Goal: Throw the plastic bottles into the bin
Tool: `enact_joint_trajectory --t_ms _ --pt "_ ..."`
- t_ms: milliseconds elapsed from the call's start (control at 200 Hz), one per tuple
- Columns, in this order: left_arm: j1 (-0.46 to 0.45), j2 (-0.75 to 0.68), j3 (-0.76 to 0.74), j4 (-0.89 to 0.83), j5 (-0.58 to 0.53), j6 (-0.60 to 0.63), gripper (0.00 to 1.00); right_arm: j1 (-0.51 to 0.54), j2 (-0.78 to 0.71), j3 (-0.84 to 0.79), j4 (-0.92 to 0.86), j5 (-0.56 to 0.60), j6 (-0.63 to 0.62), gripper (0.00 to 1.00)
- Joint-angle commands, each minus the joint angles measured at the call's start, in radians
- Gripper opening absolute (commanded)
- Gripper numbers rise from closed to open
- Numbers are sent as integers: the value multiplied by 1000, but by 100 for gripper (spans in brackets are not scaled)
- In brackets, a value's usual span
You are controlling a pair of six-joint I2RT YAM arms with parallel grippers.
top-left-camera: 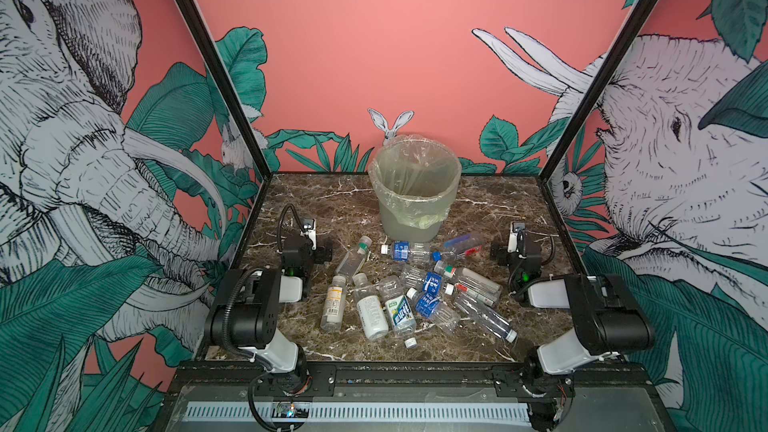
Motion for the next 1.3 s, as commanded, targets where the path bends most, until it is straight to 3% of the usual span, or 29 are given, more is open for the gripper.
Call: enact_joint_trajectory --t_ms 0,480,630,760,860,965,1110,1205,1295 --pt "-2 -20 14 14 -8 12 99 -6 -2 23 16 -9 5 99" --pt "-3 -24 12 18 -9 12 100 -8 -3 22 17 -12 5 99" --pt "-3 -57 -19 54 -113 -23 100 -7 -5 13 37 2 5 99" --pt "-42 -181 -58 12 -244 -27 99 -6 -46 23 -6 55 26 99" --pt "-113 -299 -50 -108 -418 -24 100 -5 -123 72 -159 147 55 99" --pt "-143 -414 -45 -212 -479 -116 100 -5 -179 155 -379 270 116 99" --pt "-149 -565 9 -455 -471 -243 99 -5 -213 322 -786 386 336 99" --pt "-151 -637 59 -630 -411 -309 100 -6 -221 438 -1045 374 479 99" --pt "-165 -679 72 -708 -366 -349 100 -2 -248 485 -1194 287 515 99"
